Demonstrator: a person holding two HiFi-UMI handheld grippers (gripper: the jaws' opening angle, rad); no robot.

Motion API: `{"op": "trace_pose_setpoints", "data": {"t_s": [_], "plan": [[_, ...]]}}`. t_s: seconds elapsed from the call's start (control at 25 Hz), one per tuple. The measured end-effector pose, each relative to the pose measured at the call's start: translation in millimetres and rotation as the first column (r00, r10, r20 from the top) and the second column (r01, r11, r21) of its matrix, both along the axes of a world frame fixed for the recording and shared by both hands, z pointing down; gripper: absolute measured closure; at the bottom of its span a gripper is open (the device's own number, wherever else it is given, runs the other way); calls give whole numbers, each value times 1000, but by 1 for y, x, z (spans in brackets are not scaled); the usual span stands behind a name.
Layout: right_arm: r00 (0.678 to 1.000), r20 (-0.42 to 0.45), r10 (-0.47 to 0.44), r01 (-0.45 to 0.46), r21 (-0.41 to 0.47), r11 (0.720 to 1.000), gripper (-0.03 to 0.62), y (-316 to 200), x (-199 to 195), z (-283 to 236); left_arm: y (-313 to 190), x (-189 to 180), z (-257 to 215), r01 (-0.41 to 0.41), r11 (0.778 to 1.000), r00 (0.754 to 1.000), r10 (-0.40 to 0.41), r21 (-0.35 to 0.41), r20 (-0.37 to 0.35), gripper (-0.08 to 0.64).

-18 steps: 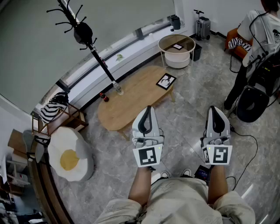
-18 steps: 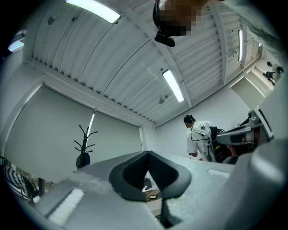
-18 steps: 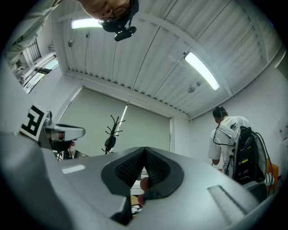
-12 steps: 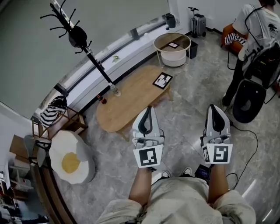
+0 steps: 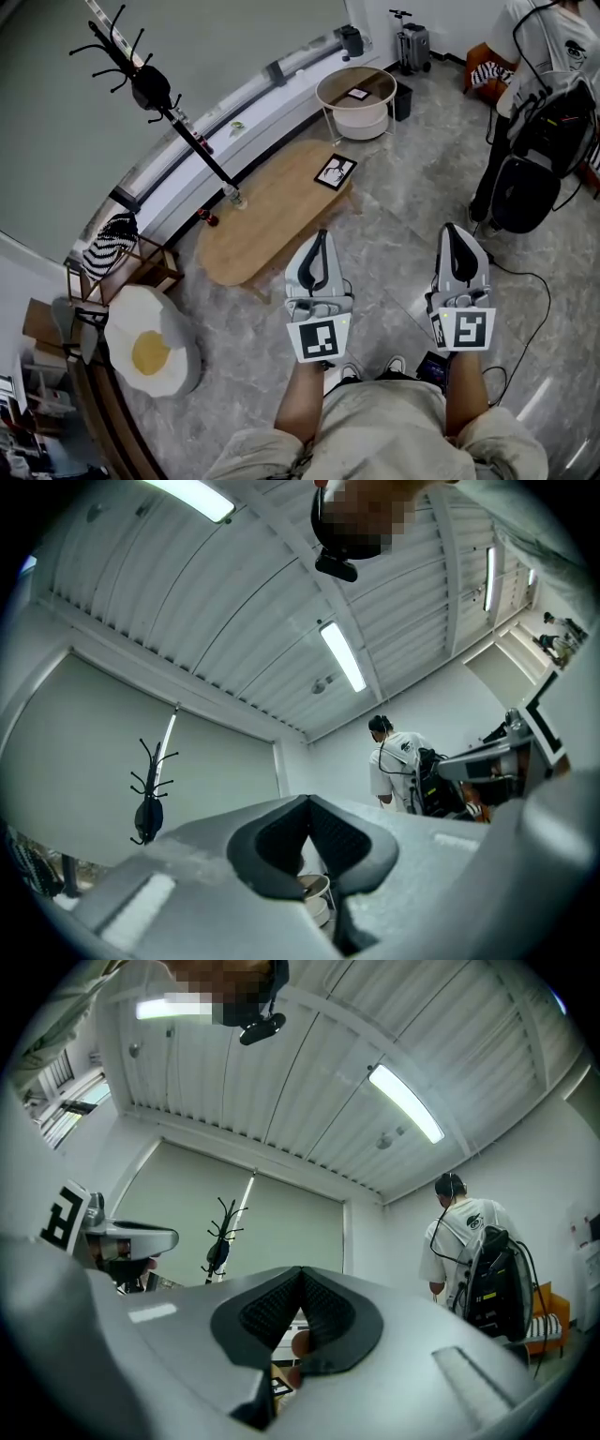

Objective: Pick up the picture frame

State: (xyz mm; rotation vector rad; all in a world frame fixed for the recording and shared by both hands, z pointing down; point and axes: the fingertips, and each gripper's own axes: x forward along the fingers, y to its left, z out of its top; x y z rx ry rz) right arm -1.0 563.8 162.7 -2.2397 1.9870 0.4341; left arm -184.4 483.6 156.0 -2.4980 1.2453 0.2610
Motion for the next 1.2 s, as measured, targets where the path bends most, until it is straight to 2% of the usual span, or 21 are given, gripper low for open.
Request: {"op": "trace_pose_setpoints", "data": {"t_s": [0.6, 0.88, 1.2], "plan": [[999, 38, -17, 18, -30, 999, 591, 20, 64, 30, 28, 68, 25, 6, 1000, 999, -6, -20, 32, 555], [999, 25, -29, 31, -49, 998, 591, 0, 69, 38, 11, 76, 33, 13, 999, 999, -11, -38, 36, 555], [1000, -21, -22, 21, -60, 998, 591, -43, 72, 33, -31, 81, 30, -2, 999, 1000, 2, -35, 0, 555]]}}
